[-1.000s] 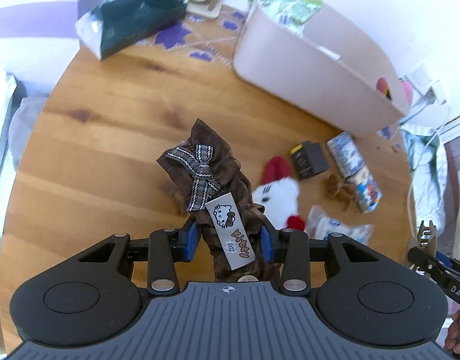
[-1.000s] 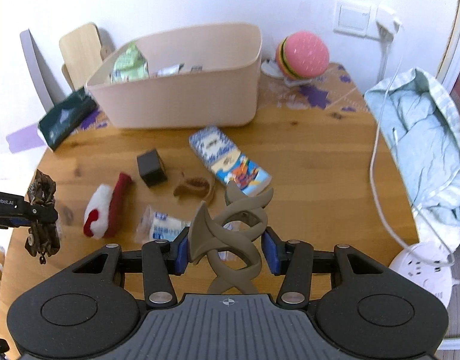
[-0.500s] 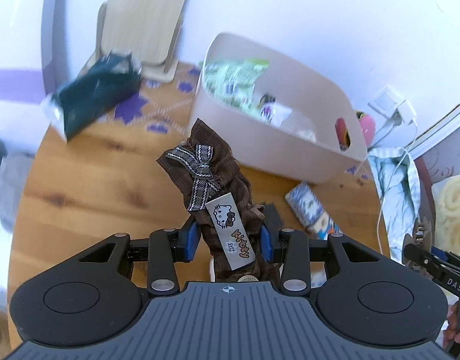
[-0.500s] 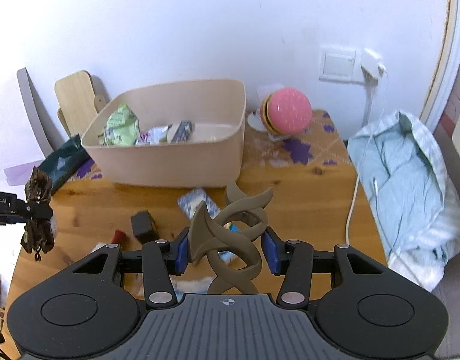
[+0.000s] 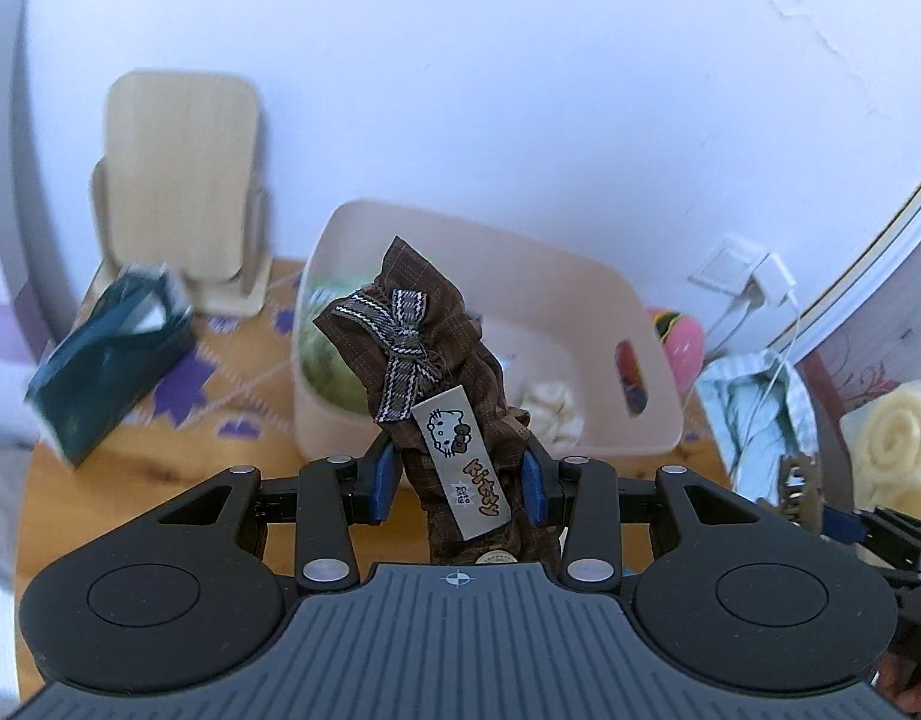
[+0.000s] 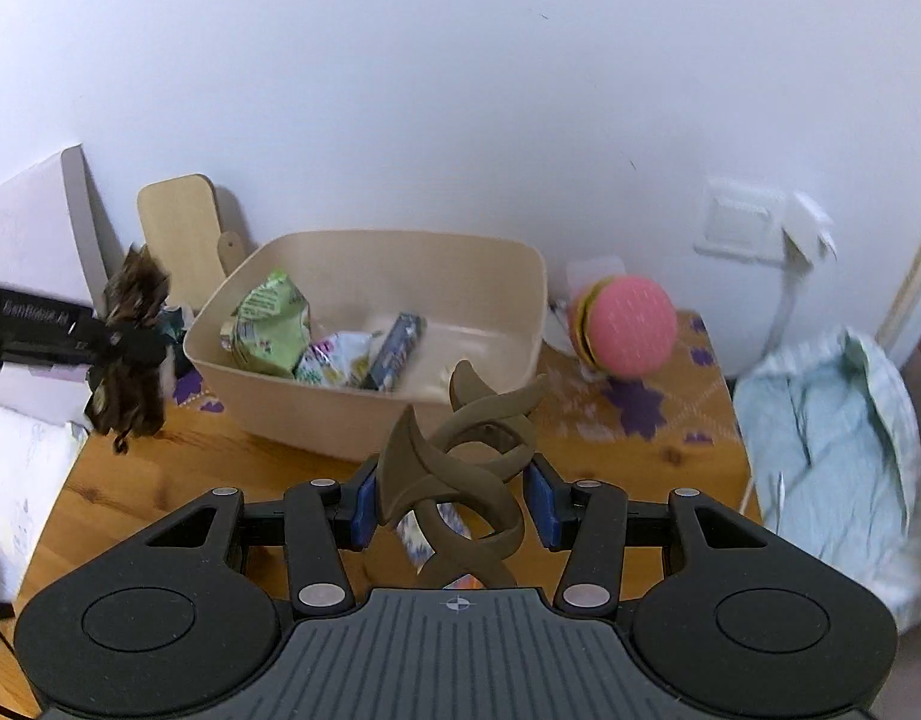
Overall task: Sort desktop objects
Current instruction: 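Carry the brown pouch and tan twisted toy up toward the beige basket, then open the right gripper over the basket while the left gripper releases the pouch, then grasp the white Hello Kitty plush with left gripper while right grasps bear-print tissue pack, then carry the plush and tissue pack over the basket and open both grippers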
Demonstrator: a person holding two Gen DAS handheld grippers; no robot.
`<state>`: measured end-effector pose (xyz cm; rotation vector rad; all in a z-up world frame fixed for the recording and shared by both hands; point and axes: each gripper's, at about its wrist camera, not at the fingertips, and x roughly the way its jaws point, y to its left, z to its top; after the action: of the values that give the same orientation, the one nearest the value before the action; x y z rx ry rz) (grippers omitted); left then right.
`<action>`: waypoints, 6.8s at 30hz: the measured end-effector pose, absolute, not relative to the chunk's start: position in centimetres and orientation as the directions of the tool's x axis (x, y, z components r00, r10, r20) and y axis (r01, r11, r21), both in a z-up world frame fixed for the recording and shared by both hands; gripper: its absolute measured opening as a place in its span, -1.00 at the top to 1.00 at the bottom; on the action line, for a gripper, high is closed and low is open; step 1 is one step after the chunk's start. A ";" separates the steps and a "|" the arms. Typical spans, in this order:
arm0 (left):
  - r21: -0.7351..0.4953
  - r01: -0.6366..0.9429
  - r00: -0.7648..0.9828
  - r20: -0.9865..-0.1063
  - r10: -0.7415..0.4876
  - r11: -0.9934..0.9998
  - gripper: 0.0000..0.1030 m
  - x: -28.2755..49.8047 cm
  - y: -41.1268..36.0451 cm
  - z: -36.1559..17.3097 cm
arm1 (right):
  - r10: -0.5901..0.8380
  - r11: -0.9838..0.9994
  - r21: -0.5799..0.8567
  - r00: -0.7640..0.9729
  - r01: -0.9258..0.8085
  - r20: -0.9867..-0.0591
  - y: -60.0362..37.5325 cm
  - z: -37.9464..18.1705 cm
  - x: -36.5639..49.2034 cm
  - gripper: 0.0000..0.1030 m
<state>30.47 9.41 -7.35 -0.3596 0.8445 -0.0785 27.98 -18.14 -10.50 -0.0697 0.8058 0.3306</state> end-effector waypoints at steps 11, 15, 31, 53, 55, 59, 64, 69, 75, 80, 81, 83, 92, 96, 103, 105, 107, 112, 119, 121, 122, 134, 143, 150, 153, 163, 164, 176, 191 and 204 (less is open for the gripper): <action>-0.372 -0.048 0.688 -0.685 -0.239 0.927 0.21 36.0 7.7 -6.0 | 0.292 0.932 0.043 0.672 -0.361 -0.680 -15.9 -9.1 33.8 0.10; -0.357 -0.035 0.692 -0.682 -0.235 0.933 0.21 38.1 6.7 -6.4 | 0.280 0.929 0.016 0.678 -0.369 -0.679 -14.8 -9.4 36.2 0.10; -0.301 -0.092 0.600 -0.777 -0.189 0.949 0.21 44.8 5.0 -12.5 | 0.283 0.932 0.070 0.592 -0.355 -0.755 -12.8 -14.4 42.7 0.11; -0.345 -0.125 0.566 -0.795 -0.219 0.930 -0.71 44.1 6.8 -13.2 | 0.343 0.905 0.113 0.545 -0.411 -0.765 -12.7 -15.9 42.7 -0.67; -0.332 -0.099 0.578 -0.787 -0.217 0.938 -0.73 43.5 6.7 -12.3 | 0.347 0.904 0.110 0.559 -0.413 -0.753 -13.3 -15.1 42.0 -0.70; -0.295 -0.040 0.587 -0.780 -0.217 0.955 -0.75 42.3 6.2 -10.7 | 0.351 0.899 0.093 0.578 -0.428 -0.737 -14.0 -13.9 40.4 -0.74; -0.260 0.000 0.611 -0.764 -0.206 0.966 -0.75 39.7 5.6 -9.3 | 0.350 0.887 0.058 0.586 -0.458 -0.731 -14.3 -12.8 38.7 -0.75; -0.262 0.005 0.628 -0.750 -0.207 0.965 -0.75 36.5 5.6 -8.5 | 0.348 0.876 0.031 0.587 -0.481 -0.731 -14.9 -12.4 36.2 -0.79; -0.252 0.009 0.595 -0.776 -0.208 0.968 -0.75 32.8 5.4 -9.7 | 0.339 0.849 0.004 0.540 -0.528 -0.770 -15.3 -14.0 33.2 -0.79; -0.269 -0.044 0.560 -0.804 -0.199 0.962 -0.75 29.8 5.8 -11.7 | 0.381 0.818 0.051 0.475 -0.572 -0.793 -16.3 -15.4 31.1 -0.79; -0.267 -0.050 0.549 -0.812 -0.197 0.962 -0.75 29.4 5.9 -12.2 | 0.384 0.816 0.055 0.468 -0.575 -0.796 -16.5 -15.6 30.8 -0.79; -0.254 -0.058 0.534 -0.825 -0.185 0.965 -0.75 28.6 6.0 -13.0 | 0.384 0.816 0.064 0.455 -0.575 -0.804 -16.9 -16.1 30.3 -0.81; -0.218 -0.084 0.445 -0.881 -0.159 0.972 -0.75 25.4 6.3 -16.3 | 0.342 0.820 0.061 0.403 -0.569 -0.849 -19.1 -19.0 28.0 -0.88; -0.204 -0.081 0.404 -0.901 -0.155 0.976 -0.75 24.5 5.7 -17.4 | 0.317 0.823 0.047 0.390 -0.566 -0.864 -19.7 -20.5 27.5 -0.90; -0.178 -0.086 0.331 -0.933 -0.141 0.980 -0.75 24.0 4.4 -19.4 | 0.297 0.833 0.031 0.401 -0.552 -0.867 -20.4 -22.4 27.7 -0.93; -0.175 -0.099 0.316 -0.939 -0.135 0.980 -0.75 24.0 4.3 -19.9 | 0.293 0.838 0.029 0.405 -0.545 -0.866 -20.5 -22.8 28.0 -0.93; -0.176 -0.117 0.305 -0.943 -0.133 0.977 -0.75 24.0 4.3 -20.3 | 0.294 0.839 0.029 0.407 -0.544 -0.865 -20.5 -23.1 28.3 -0.93; -0.168 -0.158 0.283 -0.952 -0.119 0.973 -0.75 24.0 4.0 -21.3 | 0.284 0.816 -0.007 0.412 -0.577 -0.866 -19.8 -23.9 28.6 -0.93; -0.147 -0.211 0.254 -0.963 -0.091 0.966 -0.75 24.2 3.9 -22.5 | 0.284 0.799 -0.027 0.417 -0.601 -0.863 -18.9 -25.0 29.3 -0.90; -0.127 -0.224 0.253 -0.965 -0.068 0.966 -0.75 24.4 3.9 -22.7 | 0.285 0.795 -0.030 0.417 -0.606 -0.863 -18.7 -25.3 29.6 -0.86; -0.114 -0.231 0.248 -0.967 -0.055 0.966 -0.75 24.5 3.9 -22.9 | 0.284 0.793 -0.031 0.415 -0.608 -0.864 -18.6 -25.5 29.7 -0.82; -0.086 -0.270 0.224 -0.974 -0.025 0.959 -0.53 25.5 4.2 -24.3 | 0.276 0.762 -0.060 0.408 -0.645 -0.870 -18.1 -27.2 30.7 -0.60; -0.068 -0.256 0.253 -0.968 -0.001 0.964 0.05 26.0 3.5 -23.8 | 0.332 0.734 -0.017 0.379 -0.679 -0.864 -17.7 -26.9 30.8 -0.15; -0.054 -0.282 0.271 -0.962 0.026 0.958 0.17 25.2 3.6 -23.4 | 0.346 0.717 0.006 0.349 -0.697 -0.871 -17.6 -26.7 30.3 0.17; -0.059 -0.281 0.276 -0.961 0.021 0.958 0.18 24.9 3.7 -23.2 | 0.344 0.728 0.017 0.344 -0.686 -0.874 -18.0 -26.7 29.8 0.17; -0.096 -0.263 0.314 -0.949 -0.009 0.960 0.18 24.2 3.6 -21.5 | 0.344 0.758 0.030 0.360 -0.651 -0.867 -19.4 -25.2 27.2 0.17; -0.098 -0.257 0.320 -0.947 -0.011 0.961 0.18 24.1 3.5 -21.3 | 0.344 0.762 0.032 0.362 -0.647 -0.866 -19.5 -25.1 27.0 0.17; -0.137 -0.223 0.405 -0.914 -0.036 0.965 0.18 24.0 3.5 -18.4 | 0.383 0.804 0.075 0.417 -0.589 -0.825 -21.7 -21.1 25.7 0.17; -0.194 -0.212 0.517 -0.854 -0.059 0.958 0.18 24.6 4.8 -13.7 | 0.427 0.844 0.127 0.509 -0.521 -0.747 -23.4 -17.0 26.4 0.17; -0.185 -0.150 0.622 -0.781 -0.053 0.971 0.18 28.8 4.5 -9.3 | 0.471 0.845 0.167 0.560 -0.507 -0.682 -22.6 -13.9 28.8 0.17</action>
<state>28.81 4.52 -9.26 -0.2422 0.9005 0.0567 28.81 -22.63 -13.87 -0.0501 0.7888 0.5767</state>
